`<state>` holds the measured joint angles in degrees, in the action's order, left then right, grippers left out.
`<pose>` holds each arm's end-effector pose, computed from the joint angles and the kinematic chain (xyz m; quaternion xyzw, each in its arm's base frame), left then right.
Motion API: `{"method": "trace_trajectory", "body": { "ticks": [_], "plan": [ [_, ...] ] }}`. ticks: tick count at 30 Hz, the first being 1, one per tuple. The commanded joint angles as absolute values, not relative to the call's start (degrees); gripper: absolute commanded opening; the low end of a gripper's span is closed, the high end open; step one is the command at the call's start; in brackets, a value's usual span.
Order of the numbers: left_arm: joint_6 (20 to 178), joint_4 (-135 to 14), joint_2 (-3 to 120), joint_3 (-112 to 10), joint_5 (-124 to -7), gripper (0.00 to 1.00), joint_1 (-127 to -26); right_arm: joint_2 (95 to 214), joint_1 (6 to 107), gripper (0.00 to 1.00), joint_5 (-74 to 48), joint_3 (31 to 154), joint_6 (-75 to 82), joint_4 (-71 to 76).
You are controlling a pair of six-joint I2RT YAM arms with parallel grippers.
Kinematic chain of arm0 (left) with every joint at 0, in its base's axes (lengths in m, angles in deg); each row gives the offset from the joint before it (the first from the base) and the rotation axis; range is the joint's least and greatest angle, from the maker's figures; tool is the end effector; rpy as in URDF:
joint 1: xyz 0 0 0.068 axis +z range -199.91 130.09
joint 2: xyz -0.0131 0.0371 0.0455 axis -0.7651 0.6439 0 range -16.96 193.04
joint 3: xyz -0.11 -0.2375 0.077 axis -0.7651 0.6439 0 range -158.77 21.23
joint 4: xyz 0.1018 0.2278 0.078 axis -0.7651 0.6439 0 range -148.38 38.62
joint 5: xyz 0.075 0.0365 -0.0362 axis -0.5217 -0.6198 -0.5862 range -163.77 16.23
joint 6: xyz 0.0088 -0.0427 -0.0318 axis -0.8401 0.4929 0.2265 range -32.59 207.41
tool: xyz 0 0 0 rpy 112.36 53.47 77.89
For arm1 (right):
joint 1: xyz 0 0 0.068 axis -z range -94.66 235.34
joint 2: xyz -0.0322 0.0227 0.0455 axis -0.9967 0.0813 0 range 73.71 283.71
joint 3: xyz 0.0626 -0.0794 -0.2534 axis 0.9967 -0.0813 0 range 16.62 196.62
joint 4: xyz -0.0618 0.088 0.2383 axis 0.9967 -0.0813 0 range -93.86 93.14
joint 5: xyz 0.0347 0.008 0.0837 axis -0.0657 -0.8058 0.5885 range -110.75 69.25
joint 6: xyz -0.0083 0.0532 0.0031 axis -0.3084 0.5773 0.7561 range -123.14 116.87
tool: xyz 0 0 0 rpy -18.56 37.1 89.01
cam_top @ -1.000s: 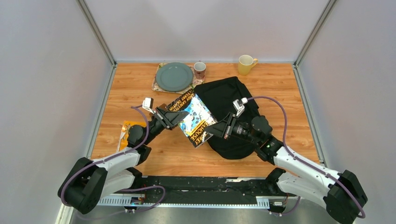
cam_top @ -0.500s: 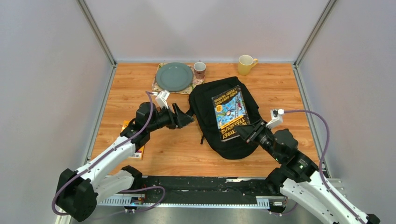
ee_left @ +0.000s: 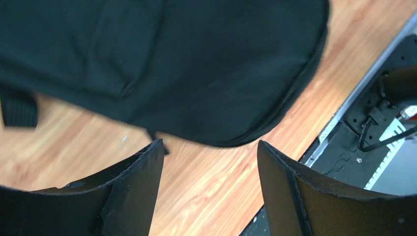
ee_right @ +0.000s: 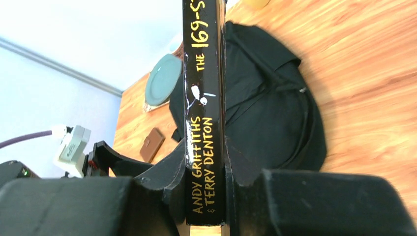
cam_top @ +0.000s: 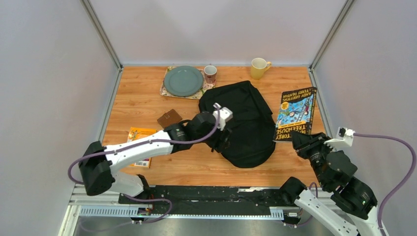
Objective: Pack the student bag
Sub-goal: Place the book in the student bag.
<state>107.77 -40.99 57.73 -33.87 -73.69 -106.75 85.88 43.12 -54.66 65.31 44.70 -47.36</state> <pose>0.1579 -0.2417 0.2765 0.2804 0.8498 -0.2789 0.3485 0.0309 0.0011 0.3382 0.2163 0.7440 0.2543 0.5789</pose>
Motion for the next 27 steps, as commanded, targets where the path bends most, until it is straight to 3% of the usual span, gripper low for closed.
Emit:
{"method": "trace_trajectory", "body": {
  "ticks": [1, 10, 17, 20, 27],
  "plan": [
    [94.72, -42.73, 65.55, -43.96, -74.21, 0.77, -113.45, 85.76, 42.98, 0.0, -62.67, 69.61, 41.07, -49.85],
    [87.5, -44.93, 81.29, -56.1, -68.76, 0.78, -119.78, 83.74, 42.98, 0.0, -58.72, 68.65, 43.44, -50.47],
    [86.09, -46.34, 87.54, -57.96, -70.07, 0.79, -120.84, 83.38, 43.06, 0.0, -58.63, 69.97, 43.27, -52.4],
    [86.09, -46.95, 89.29, -58.31, -71.04, 0.72, -120.93, 83.12, 43.06, 0.0, -58.72, 70.41, 43.36, -52.84],
    [87.15, -48.36, 90.79, -59.02, -77.27, 0.44, -120.93, 82.33, 43.06, 0.0, -58.54, 69.79, 44.06, -53.11]
  ]
}}
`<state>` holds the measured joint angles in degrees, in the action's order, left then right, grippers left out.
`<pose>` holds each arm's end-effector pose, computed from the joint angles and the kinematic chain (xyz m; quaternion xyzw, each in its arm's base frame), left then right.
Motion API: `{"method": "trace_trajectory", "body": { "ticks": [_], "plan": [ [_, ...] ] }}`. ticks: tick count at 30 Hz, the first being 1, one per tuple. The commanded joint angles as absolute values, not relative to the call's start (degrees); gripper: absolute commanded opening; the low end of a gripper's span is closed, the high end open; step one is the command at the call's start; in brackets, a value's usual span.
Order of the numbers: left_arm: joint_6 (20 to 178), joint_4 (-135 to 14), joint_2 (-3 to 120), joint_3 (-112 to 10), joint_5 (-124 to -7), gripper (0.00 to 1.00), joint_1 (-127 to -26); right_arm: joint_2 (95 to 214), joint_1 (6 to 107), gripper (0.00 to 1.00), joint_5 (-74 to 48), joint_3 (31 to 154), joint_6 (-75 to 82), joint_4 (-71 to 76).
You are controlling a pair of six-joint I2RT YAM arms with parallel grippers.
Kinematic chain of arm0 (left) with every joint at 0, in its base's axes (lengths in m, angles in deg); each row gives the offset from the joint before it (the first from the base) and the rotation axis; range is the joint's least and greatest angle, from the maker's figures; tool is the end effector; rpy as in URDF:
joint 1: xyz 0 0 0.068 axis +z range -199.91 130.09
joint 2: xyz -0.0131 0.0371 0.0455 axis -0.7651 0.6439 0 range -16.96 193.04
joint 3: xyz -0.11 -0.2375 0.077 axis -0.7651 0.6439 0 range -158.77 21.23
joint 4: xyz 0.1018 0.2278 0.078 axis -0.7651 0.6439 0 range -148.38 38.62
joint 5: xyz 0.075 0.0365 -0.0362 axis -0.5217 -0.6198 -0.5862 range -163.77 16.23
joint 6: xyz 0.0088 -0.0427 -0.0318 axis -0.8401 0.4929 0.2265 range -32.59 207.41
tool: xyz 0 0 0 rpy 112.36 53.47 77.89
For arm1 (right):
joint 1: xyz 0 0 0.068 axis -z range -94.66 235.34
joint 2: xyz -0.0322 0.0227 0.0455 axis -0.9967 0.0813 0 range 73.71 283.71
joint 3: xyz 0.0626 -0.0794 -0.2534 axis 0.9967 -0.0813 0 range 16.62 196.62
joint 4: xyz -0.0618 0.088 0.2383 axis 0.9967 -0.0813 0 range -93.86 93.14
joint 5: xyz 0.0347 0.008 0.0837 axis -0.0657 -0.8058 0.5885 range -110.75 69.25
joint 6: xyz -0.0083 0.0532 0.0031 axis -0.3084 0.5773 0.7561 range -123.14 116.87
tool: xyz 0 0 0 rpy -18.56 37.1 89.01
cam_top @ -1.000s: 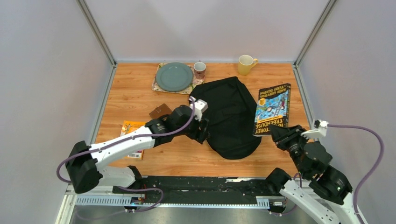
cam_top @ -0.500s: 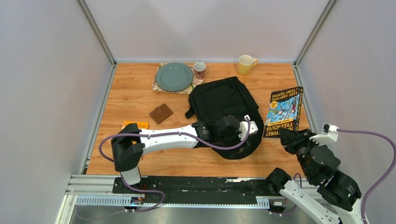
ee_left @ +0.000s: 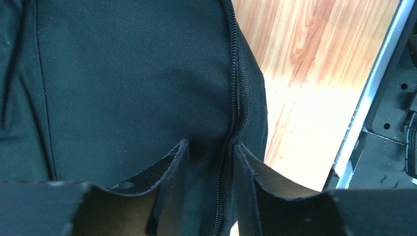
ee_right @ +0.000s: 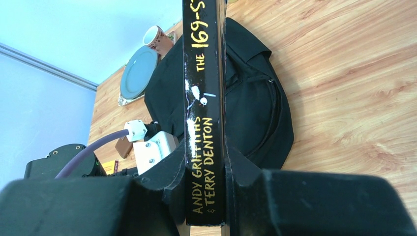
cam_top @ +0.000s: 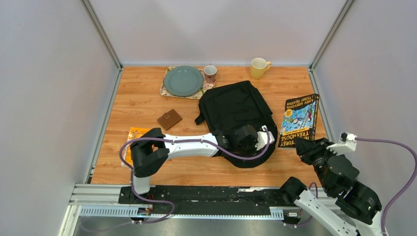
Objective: Pack the student bag
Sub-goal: Place the book in the student bag.
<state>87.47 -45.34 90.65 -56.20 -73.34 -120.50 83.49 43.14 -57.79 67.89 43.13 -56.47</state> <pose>0.1399 -0.3977 0.2187 0.5311 0.7485 -0.2323 0.3220 0.0152 -0.0153 0.3338 0.2135 0.7606 0.2039 0.5782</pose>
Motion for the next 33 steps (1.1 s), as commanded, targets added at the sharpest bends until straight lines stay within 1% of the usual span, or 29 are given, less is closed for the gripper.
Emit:
{"method": "trace_trajectory", "body": {
  "ticks": [1, 2, 4, 5, 6, 7, 12, 14, 17, 18, 21, 24, 28, 33],
  "plan": [
    [87.15, -48.44, 90.71, -59.02, -77.72, 0.4, -120.93, 82.24, 43.06, 0.0, -58.46, 69.88, 44.06, -53.28],
    [87.06, -48.36, 90.53, -59.02, -78.16, 0.3, -120.93, 82.24, 42.98, 0.0, -58.37, 69.79, 44.15, -53.46],
    [86.71, -48.18, 90.09, -59.11, -79.21, 0.23, -120.93, 82.15, 42.98, 0.0, -58.19, 69.62, 44.33, -53.72],
    [86.62, -48.27, 89.83, -59.19, -79.39, 0.09, -120.93, 82.15, 43.06, 0.0, -58.1, 69.27, 44.59, -53.9],
    [86.53, -48.1, 89.74, -59.28, -80.0, 0.03, -120.93, 82.06, 43.06, 0.0, -57.93, 69.09, 44.85, -54.07],
    [86.27, -48.01, 89.3, -59.37, -80.36, 0.0, -120.84, 82.06, 43.06, 0.0, -57.4, 69.0, 45.2, -54.07],
    [86.1, -46.43, 88.25, -61.21, -84.92, 0.0, -120.84, 82.41, 42.98, 0.0, -55.73, 67.95, 45.82, -54.68],
    [84.52, -44.51, 87.89, -63.49, -87.46, 0.0, -120.67, 83.03, 42.98, 0.0, -56.78, 68.82, 45.91, -56.61],
    [82.32, -40.56, 87.98, -68.06, -90.19, 0.0, -119.61, 84.17, 43.06, 0.0, -60.81, 72.42, 48.88, -63.54],
    [81.97, -39.93, 87.98, -69.81, -90.9, 0.0, -119.09, 83.91, 43.06, 0.0, -61.87, 74.61, 51.85, -67.83],
    [82.23, -37.81, 87.63, -72.72, -91.08, 0.0, -116.63, 80.5, 42.98, 0.0, -63.38, 75.07, 51.36, -67.97],
    [81.44, -39.13, 86.31, -73.52, -92.39, 0.0, -115.39, 80.39, 42.27, 0.0, -60.22, 75.94, 50.74, -68.65],
    [79.33, -37.9, 86.66, -77.56, -95.56, 0.0, -115.04, 82.5, 42.27, 0.0, -55.04, 78.32, 56.7, -74.8],
    [78.36, -38.86, 85.96, -81.16, -95.74, 0.0, -115.04, 81.18, 42.18, 0.0, -48.54, 77.7, 57.86, -75.17]
  ]
}}
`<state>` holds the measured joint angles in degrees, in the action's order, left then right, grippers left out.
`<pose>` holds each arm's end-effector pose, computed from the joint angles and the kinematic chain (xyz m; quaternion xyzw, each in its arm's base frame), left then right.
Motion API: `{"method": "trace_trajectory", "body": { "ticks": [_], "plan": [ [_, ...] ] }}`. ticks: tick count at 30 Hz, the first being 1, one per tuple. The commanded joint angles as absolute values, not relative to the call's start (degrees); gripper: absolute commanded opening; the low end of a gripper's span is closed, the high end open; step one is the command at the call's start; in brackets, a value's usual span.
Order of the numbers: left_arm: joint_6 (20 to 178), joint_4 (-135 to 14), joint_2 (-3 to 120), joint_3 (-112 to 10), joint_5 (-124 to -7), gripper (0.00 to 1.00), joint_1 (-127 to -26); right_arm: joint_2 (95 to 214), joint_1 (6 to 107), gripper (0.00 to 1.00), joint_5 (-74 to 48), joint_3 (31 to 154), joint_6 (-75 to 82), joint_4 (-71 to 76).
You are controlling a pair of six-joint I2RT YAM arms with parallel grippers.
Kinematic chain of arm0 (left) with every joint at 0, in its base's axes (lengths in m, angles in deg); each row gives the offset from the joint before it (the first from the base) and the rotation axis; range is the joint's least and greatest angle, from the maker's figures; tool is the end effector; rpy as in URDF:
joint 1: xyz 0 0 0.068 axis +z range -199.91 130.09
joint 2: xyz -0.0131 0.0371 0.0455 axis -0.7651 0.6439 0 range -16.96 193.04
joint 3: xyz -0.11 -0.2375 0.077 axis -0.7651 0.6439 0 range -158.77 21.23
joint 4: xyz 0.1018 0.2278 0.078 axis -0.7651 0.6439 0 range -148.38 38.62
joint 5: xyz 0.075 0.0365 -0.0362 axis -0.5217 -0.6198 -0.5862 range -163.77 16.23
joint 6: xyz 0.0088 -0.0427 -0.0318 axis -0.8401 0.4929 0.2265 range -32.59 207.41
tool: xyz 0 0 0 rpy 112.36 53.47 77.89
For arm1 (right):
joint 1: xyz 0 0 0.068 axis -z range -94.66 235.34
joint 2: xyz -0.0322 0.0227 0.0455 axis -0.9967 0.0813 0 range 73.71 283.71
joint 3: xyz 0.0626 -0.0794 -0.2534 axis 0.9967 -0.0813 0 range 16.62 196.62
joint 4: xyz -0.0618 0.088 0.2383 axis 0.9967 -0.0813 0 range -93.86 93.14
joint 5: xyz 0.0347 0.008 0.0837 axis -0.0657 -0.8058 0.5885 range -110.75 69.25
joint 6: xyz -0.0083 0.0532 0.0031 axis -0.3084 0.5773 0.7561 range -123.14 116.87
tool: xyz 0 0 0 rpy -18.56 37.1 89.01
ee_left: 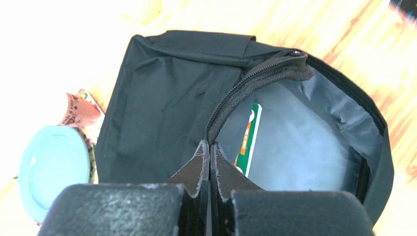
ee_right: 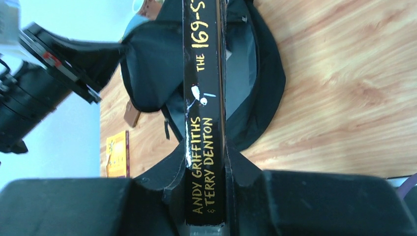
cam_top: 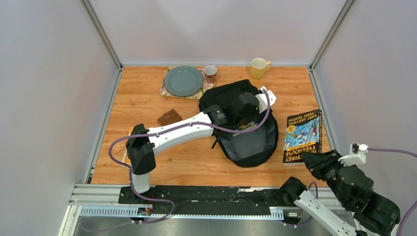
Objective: Pack the student bag
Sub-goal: Place the book in the student bag.
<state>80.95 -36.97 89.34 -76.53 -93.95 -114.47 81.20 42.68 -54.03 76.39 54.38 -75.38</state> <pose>0.1995 -0.3905 0.3361 0.4237 0.7448 -0.1065 0.5044 -0.0207 -0.0458 0.3326 0.2551 0.7872 0.2321 0.5112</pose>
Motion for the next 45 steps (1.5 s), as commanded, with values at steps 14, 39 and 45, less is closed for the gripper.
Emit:
{"method": "trace_trajectory", "body": {
  "ticks": [14, 39, 45],
  "plan": [
    [77.92, -45.19, 80.78, -76.34, -96.18, 0.0, -115.39, 82.24, 42.18, 0.0, -23.57, 64.7, 65.42, -64.63],
    [83.46, -45.28, 73.22, -66.75, -91.26, 0.0, -115.39, 94.63, 42.27, 0.0, -23.74, 49.76, 68.58, -28.15],
    [83.63, -45.1, 71.11, -64.47, -88.01, 0.0, -115.39, 94.98, 43.41, 0.0, -21.81, 47.38, 68.41, -22.71]
  ]
}}
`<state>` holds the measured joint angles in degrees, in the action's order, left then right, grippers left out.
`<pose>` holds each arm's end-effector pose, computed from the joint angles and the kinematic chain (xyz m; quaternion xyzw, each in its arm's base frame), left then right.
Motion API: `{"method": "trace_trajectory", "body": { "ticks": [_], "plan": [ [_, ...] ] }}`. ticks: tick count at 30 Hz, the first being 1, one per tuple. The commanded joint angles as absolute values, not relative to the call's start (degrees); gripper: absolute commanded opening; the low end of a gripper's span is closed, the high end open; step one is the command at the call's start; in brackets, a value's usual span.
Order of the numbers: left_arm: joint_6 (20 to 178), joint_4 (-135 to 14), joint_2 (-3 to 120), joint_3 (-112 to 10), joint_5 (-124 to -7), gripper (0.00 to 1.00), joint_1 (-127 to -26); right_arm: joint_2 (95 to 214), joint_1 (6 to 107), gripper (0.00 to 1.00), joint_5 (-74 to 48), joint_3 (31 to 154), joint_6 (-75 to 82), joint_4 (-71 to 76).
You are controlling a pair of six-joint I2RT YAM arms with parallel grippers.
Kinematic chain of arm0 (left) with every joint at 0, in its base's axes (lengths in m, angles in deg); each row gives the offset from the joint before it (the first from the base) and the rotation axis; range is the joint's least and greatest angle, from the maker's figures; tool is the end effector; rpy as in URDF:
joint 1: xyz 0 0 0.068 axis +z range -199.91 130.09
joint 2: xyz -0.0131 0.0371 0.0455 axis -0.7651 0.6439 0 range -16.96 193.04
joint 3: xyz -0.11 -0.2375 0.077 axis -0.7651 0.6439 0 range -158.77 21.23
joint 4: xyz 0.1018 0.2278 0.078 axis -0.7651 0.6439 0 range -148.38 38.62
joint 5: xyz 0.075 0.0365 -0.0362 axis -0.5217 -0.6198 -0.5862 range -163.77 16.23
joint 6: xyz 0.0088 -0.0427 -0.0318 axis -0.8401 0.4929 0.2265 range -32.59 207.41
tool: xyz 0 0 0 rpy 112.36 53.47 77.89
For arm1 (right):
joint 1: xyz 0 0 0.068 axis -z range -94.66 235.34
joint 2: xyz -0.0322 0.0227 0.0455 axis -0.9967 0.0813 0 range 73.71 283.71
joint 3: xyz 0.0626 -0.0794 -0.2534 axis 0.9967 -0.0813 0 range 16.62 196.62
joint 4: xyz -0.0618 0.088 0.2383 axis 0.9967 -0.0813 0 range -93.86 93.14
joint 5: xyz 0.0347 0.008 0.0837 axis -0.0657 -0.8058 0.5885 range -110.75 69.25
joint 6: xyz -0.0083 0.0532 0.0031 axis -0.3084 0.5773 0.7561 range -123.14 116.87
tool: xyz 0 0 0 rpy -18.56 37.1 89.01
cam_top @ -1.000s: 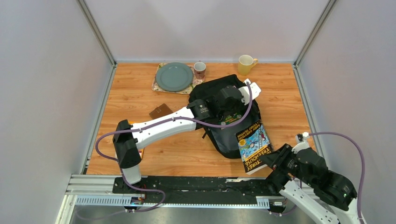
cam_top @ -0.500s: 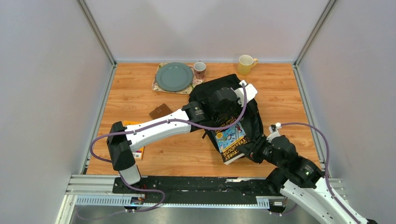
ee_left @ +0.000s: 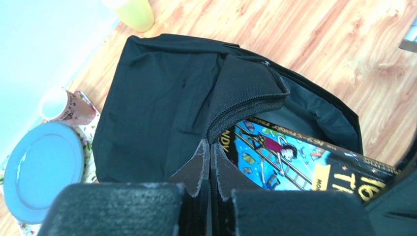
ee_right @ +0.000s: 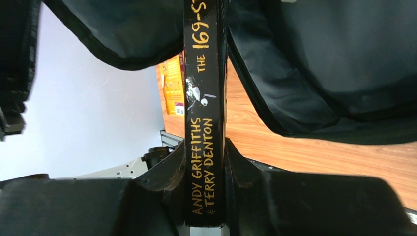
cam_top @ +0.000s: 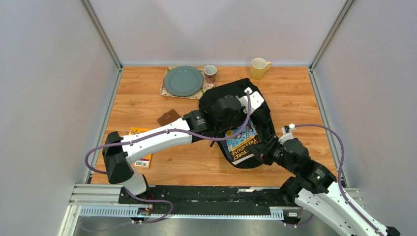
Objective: Pack the student bag
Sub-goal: Place the book in the student bag.
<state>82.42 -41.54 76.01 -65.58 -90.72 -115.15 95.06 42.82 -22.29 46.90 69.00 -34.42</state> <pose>0.1700 -0.3435 0.3682 0.4079 0.7215 -0.1676 0.5339 0.0767 0.0689 0.2545 0.2264 0.8296 0.4233 0.2852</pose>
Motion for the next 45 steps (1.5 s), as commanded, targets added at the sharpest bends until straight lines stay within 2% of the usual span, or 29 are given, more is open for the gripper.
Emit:
{"method": "trace_trajectory", "body": {
  "ticks": [1, 7, 12, 18, 27, 31, 37, 40, 41, 45],
  "plan": [
    [83.89, -45.45, 70.93, -64.12, -87.57, 0.0, -115.39, 95.59, 43.59, 0.0, -21.63, 47.21, 68.84, -22.35],
    [84.42, -46.25, 69.96, -62.62, -87.65, 0.0, -115.3, 103.84, 46.66, 0.0, -16.8, 45.63, 71.31, -18.83],
    [84.25, -46.77, 68.82, -62.62, -88.27, 0.0, -115.3, 104.48, 47.28, 0.0, -18.9, 40.55, 74.21, -16.47],
    [85.39, -47.65, 67.15, -61.92, -84.76, 0.0, -115.3, 105.26, 50.17, 0.0, -19.79, 32.36, 76.75, 0.23],
    [84.78, -49.58, 64.43, -58.94, -83.79, 0.0, -115.3, 109.48, 55.18, 0.0, -17.25, 31.74, 76.76, 9.9],
    [85.3, -50.82, 63.98, -57.0, -84.31, 0.0, -115.3, 115.26, 56.42, 0.0, -18.37, 33.31, 78.16, 9.04],
    [87.15, -50.73, 65.39, -56.39, -85.54, 0.0, -115.3, 123.44, 56.42, 0.1, -19.95, 34.2, 78.87, 11.4],
    [88.28, -48.1, 66.53, -56.47, -86.07, 0.0, -115.3, 126.17, 56.42, 0.17, -23.99, 35.85, 74.23, 11.77],
    [88.47, -47.75, 66.71, -56.12, -86.16, 0.0, -115.3, 127.05, 56.51, 0.23, -24.61, 36.74, 73.69, 10.45],
    [90.31, -50.01, 65.13, -52.26, -86.86, 0.0, -115.3, 133.2, 57.04, 0.3, -23.31, 40.17, 68.5, 9.74]
  ]
}}
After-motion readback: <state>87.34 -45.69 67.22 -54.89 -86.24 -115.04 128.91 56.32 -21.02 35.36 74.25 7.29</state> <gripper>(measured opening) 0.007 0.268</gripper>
